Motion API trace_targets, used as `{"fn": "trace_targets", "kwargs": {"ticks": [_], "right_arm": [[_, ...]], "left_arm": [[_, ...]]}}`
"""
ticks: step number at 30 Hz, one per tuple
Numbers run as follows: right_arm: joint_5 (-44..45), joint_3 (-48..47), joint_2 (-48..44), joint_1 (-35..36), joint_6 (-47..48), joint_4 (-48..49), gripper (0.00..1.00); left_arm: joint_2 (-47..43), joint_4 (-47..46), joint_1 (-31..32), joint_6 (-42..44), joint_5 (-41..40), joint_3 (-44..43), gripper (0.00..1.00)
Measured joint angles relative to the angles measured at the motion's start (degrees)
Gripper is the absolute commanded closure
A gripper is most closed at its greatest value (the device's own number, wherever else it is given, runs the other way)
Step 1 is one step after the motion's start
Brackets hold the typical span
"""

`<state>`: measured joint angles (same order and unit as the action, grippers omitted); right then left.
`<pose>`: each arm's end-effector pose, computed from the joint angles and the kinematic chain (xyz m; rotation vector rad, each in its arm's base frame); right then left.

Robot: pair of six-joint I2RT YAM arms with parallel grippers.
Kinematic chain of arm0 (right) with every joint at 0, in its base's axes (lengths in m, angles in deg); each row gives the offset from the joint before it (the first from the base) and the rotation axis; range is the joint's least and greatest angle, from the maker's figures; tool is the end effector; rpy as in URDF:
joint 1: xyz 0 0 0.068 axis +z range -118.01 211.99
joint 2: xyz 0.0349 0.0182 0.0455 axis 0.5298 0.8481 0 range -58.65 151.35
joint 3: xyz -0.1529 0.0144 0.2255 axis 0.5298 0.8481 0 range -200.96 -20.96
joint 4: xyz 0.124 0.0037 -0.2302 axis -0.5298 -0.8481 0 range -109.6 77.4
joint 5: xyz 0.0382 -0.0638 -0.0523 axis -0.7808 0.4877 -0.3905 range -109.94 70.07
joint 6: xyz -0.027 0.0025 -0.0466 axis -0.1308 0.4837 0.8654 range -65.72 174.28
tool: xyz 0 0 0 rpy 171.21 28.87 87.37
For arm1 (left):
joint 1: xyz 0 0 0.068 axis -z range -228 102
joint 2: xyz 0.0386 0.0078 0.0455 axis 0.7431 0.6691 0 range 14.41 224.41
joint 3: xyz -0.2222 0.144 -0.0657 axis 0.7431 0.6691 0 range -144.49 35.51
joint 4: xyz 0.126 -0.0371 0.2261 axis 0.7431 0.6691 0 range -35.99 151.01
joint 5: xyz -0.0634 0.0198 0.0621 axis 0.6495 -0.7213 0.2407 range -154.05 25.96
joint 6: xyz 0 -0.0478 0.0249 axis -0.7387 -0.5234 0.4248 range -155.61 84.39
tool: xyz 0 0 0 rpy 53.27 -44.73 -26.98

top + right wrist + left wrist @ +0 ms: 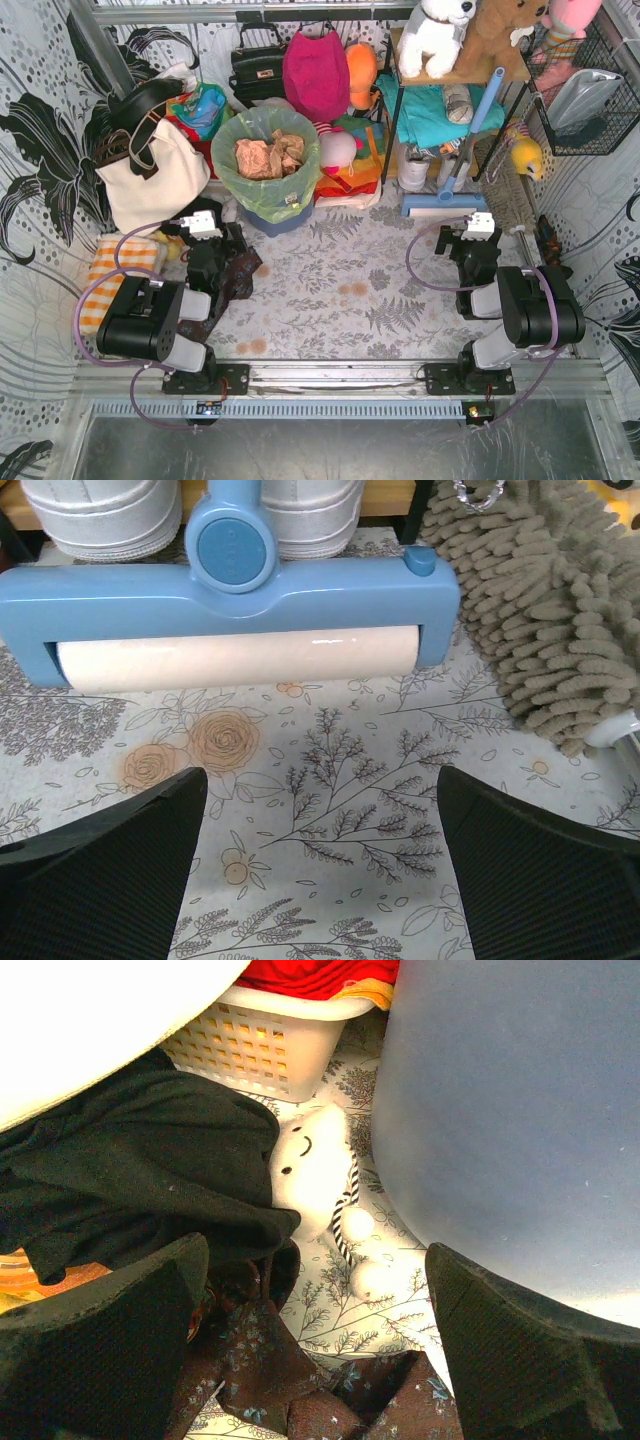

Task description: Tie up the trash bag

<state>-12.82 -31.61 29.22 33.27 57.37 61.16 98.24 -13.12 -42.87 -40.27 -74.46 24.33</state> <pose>0.2321 0.0008 0.1451 0.0332 1.6319 -0.1256 0.2302 -0.0141 0.1495 -0.1307 1.6605 0.0222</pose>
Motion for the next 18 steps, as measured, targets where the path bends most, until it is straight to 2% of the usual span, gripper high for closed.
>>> {"fn": "trace_targets", "kwargs": {"ticks": [18], "right_arm": [[5.11,0.0,0.0,0.0,-0.68,0.04,0.03]], "left_arm": [[0.0,0.39,-0.42,-0.22,0.57,-0.09,0.02]]}}
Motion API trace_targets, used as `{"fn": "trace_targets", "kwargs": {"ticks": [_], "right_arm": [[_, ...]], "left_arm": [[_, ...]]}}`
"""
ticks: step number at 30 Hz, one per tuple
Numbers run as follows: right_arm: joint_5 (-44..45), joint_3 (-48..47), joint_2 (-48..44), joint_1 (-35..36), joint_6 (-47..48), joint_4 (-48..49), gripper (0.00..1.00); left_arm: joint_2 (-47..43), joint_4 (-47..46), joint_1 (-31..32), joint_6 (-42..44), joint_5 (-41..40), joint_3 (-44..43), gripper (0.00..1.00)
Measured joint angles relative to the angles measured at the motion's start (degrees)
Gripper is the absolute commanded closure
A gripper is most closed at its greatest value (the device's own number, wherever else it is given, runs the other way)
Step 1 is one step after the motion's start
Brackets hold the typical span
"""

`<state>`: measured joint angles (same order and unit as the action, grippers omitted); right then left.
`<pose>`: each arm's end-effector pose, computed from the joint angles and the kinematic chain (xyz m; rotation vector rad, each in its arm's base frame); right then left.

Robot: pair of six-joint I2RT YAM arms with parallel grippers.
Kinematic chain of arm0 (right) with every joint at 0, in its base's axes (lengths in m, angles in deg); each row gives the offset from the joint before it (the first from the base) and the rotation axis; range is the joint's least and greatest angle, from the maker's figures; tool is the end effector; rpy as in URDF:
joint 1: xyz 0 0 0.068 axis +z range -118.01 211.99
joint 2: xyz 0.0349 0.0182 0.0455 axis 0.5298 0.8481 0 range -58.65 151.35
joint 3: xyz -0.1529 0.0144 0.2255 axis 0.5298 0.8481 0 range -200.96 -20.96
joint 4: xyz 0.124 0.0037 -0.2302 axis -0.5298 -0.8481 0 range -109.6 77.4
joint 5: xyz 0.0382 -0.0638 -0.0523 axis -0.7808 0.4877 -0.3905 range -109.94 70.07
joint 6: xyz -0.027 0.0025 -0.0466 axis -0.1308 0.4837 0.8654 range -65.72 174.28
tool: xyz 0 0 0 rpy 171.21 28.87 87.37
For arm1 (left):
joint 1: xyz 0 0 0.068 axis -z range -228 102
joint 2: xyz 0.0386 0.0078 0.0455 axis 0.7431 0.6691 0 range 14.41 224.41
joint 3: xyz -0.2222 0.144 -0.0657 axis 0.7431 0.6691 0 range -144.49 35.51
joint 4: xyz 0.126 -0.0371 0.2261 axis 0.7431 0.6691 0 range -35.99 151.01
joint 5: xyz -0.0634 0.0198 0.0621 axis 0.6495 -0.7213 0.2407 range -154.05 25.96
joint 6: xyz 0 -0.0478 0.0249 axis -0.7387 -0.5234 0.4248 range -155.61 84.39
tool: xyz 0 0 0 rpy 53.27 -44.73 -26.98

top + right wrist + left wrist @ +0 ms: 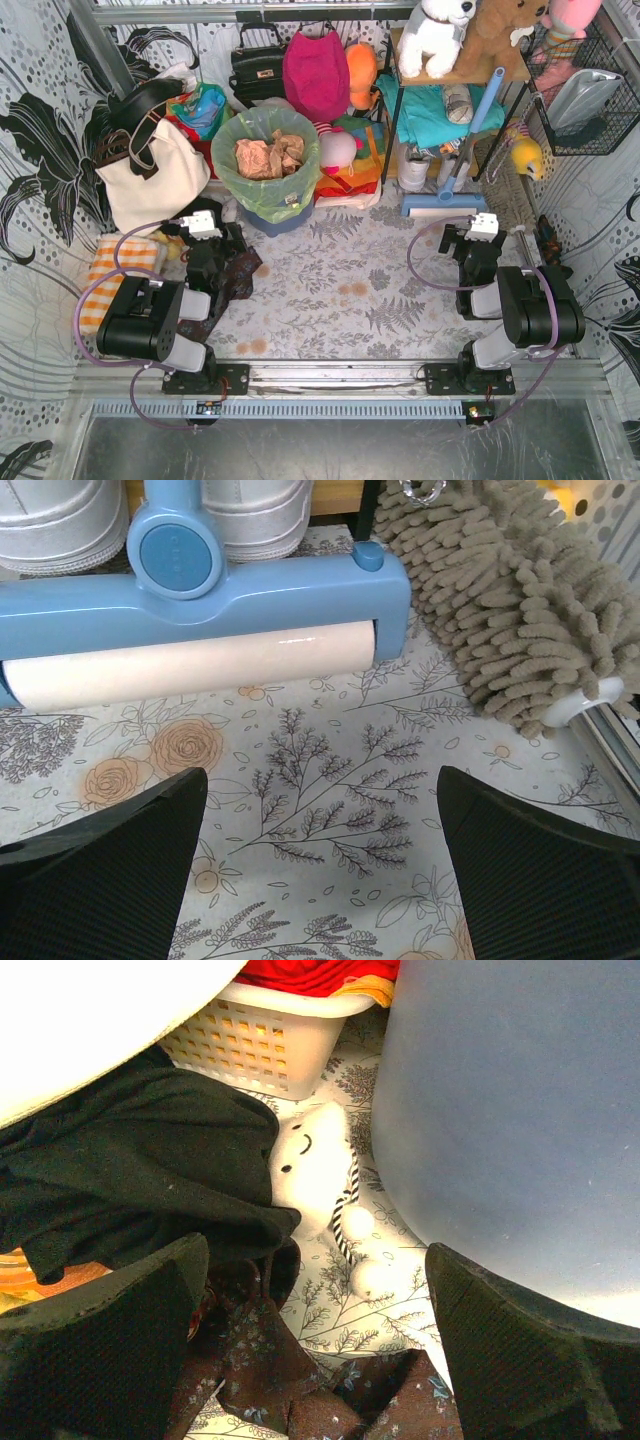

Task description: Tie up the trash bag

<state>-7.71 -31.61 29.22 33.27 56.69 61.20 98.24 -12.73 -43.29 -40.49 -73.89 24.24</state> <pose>0.2316 -0.0023 0.1452 0.1115 1.6287 -0.1891 0.2306 -0.0128 0.1491 -0.1322 1.6657 0.0172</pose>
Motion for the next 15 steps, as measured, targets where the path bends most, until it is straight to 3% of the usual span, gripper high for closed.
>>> {"fn": "trace_targets", "kwargs": {"ticks": [7,11,15], "right_arm": [[0.66,4.0,-0.87,0.0,0.04,3.82,0.03],[1.2,4.31,-4.07,0.11,0.02,2.75,0.03],[2.03,3.65,-15.85,0.15,0.02,-5.7,0.03]], "left_arm": [[-1.29,1.68,0.0,0.02,0.59,0.0,0.02],[-8.76,6.86,0.61,-0.11,-0.7,0.0,0.02],[-19.96,13.2,2.47,-1.68,-4.13,0.0,0.02]]}}
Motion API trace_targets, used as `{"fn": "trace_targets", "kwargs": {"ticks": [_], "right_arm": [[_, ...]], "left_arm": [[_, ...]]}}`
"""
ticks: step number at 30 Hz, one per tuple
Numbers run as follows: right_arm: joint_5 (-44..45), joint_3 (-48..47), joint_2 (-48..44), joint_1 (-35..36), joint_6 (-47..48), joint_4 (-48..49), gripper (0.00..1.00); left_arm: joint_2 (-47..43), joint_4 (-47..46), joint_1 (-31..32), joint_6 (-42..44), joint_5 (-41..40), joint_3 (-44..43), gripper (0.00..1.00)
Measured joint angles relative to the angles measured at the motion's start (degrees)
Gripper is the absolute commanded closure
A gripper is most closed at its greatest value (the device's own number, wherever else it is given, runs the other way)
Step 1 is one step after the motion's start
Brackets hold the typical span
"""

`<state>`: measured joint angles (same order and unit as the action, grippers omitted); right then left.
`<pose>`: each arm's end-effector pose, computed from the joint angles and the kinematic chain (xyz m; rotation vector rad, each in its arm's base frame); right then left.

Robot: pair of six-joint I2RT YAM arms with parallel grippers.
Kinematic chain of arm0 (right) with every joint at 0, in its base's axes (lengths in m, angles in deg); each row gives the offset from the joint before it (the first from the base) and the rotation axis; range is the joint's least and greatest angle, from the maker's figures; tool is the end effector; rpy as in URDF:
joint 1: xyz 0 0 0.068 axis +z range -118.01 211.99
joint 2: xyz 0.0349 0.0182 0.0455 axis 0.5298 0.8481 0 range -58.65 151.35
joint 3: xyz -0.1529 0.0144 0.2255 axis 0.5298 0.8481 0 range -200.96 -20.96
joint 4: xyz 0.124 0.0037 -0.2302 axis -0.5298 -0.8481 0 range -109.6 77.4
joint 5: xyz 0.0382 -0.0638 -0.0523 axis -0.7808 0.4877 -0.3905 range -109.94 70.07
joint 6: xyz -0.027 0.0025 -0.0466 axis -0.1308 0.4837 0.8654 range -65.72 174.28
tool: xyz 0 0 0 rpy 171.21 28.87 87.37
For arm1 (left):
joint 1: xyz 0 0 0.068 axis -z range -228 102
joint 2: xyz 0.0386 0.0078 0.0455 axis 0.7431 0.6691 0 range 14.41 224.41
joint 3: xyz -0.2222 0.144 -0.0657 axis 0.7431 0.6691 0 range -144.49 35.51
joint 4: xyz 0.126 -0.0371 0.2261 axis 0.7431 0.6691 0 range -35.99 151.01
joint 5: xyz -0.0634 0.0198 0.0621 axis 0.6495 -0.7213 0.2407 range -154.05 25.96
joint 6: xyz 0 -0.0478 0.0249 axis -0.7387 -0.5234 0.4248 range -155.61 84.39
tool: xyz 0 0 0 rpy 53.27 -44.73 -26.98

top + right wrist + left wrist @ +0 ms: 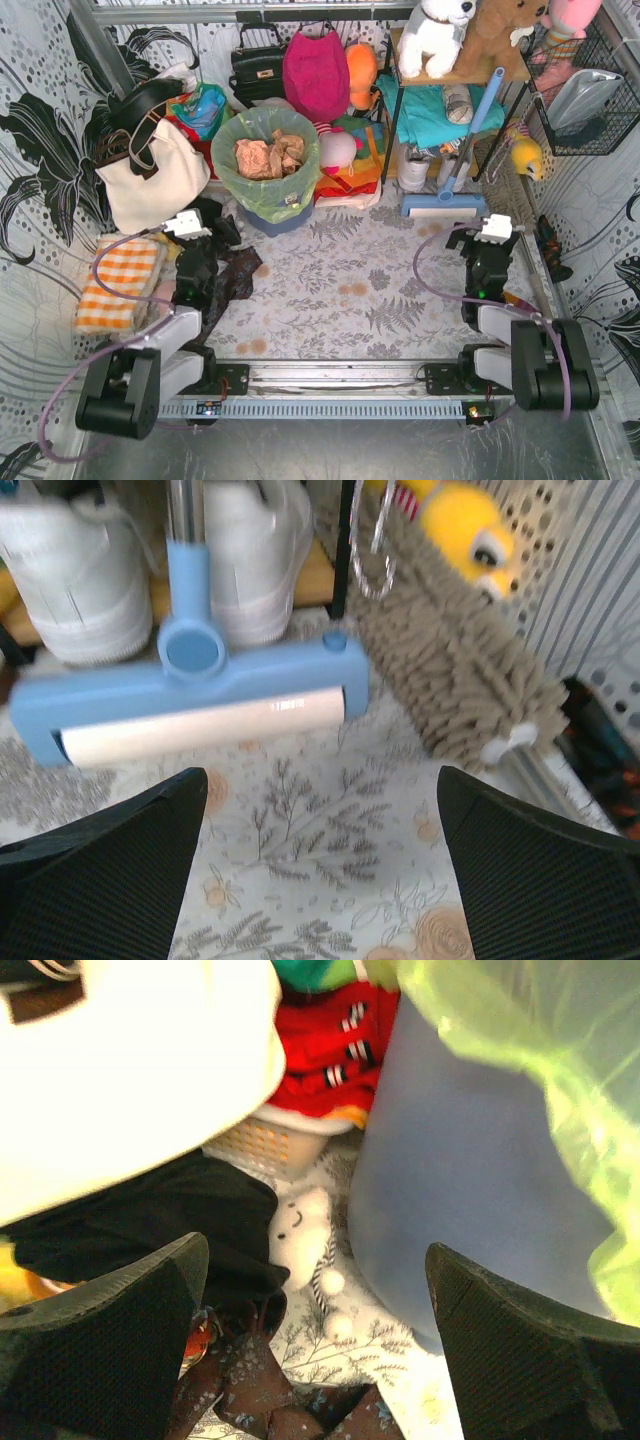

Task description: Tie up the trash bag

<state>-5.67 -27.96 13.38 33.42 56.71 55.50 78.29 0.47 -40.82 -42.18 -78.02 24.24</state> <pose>0.2049 -0.0036 0.1737 0.1483 1.5150 -0.2028 0.2082 -0.0174 0.1941 -0.1842 1.5442 0.0001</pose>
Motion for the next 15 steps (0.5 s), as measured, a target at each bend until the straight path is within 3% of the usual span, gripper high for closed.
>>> {"fn": "trace_targets", "kwargs": {"ticks": [7,15], "right_arm": [[-0.79,-10.78,-13.73,0.0,-1.16,-21.16,0.03],[-9.05,-28.98,-12.04,0.09,-11.15,-48.96,0.03]], "left_arm": [[-14.84,16.31,0.68,-6.1,-10.67,-1.86,0.02],[-15.8,42.1,0.7,-14.4,-18.86,-18.97,0.02]]}}
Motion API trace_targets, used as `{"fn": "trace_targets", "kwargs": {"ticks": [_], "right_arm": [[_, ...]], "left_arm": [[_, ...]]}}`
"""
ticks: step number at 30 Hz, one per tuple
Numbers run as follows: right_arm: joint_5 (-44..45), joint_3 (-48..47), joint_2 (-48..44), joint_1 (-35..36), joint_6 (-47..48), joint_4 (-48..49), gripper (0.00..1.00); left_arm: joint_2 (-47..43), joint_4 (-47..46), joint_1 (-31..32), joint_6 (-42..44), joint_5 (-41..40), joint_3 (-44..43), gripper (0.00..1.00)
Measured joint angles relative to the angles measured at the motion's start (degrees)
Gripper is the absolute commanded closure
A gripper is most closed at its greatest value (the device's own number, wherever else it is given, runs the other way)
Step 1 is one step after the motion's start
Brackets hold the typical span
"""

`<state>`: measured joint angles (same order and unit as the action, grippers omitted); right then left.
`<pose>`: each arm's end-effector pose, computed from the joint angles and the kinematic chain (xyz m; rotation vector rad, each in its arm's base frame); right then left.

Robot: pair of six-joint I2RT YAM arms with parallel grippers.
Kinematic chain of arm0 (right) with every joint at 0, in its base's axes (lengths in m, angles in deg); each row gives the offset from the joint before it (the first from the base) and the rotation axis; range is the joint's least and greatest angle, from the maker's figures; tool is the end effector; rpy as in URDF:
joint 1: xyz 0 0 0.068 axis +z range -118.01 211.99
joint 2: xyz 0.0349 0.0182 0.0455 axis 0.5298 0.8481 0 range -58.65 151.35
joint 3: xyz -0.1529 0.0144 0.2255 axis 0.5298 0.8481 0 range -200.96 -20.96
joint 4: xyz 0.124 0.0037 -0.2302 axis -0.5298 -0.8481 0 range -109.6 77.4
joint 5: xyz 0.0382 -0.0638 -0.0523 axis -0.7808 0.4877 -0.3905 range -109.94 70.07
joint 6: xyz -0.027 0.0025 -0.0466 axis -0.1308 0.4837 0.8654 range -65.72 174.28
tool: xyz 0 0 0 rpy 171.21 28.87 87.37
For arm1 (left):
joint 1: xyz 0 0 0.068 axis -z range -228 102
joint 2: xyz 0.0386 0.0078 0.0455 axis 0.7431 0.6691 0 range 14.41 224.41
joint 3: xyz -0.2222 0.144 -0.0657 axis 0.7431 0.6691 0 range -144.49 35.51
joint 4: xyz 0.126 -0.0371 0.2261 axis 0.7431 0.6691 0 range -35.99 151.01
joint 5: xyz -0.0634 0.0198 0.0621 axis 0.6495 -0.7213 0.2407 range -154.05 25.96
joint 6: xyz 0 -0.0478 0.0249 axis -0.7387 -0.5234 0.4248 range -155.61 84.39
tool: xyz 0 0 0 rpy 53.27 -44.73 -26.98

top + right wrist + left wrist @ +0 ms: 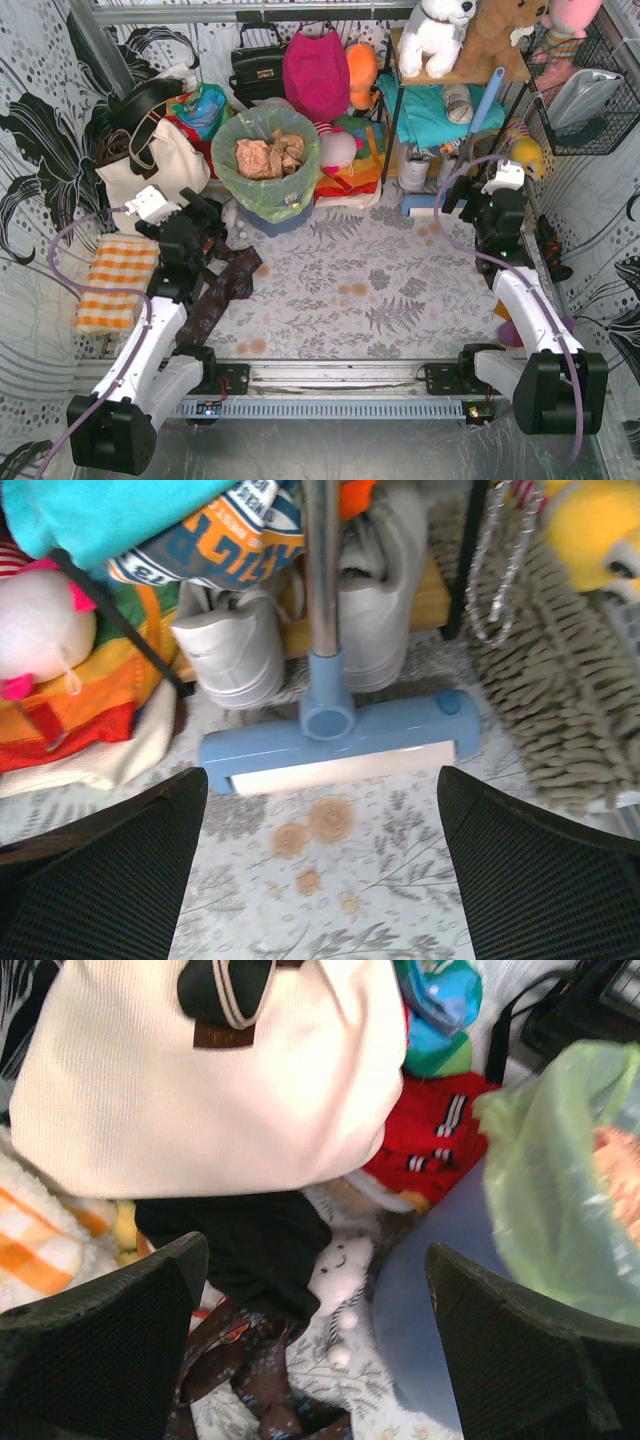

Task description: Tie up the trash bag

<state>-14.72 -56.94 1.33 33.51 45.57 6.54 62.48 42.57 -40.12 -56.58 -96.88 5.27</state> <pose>0.2452 0.0033 0.2880 0.1728 1.6466 0.0604 0.1993 -0.0080 0.2804 -0.6053 1.5516 0.1008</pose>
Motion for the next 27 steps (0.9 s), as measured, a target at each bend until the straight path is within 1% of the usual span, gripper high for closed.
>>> {"fn": "trace_targets", "kwargs": {"ticks": [3,9,12,16,20,27], "right_arm": [[-2.75,-6.54,2.4,0.09,-4.09,-8.41,0.03],[-9.2,-12.61,5.18,0.13,-9.94,-20.63,0.01],[-12.52,-15.39,6.16,0.46,-11.61,-24.3,0.01],[-14.53,-19.04,6.32,2.69,-12.57,-28.5,0.01],[-14.82,-24.65,7.5,6.27,-13.18,-32.33,0.07],[-11.54,-34.84,13.77,18.08,-15.5,-36.24,0.09]], "left_arm": [[1.49,7.15,0.0,-2.4,-0.48,-6.95,0.02],[6.1,20.59,0.0,-3.1,2.49,-18.6,0.02],[7.54,24.22,0.0,-1.7,3.98,-22.36,0.02],[7.54,25.81,0.02,1.18,4.57,-23.04,0.02],[7.41,26.18,0.02,3.1,5.66,-22.71,0.02],[5.88,26.43,0.0,4.39,8.83,-21.49,0.02]]}}
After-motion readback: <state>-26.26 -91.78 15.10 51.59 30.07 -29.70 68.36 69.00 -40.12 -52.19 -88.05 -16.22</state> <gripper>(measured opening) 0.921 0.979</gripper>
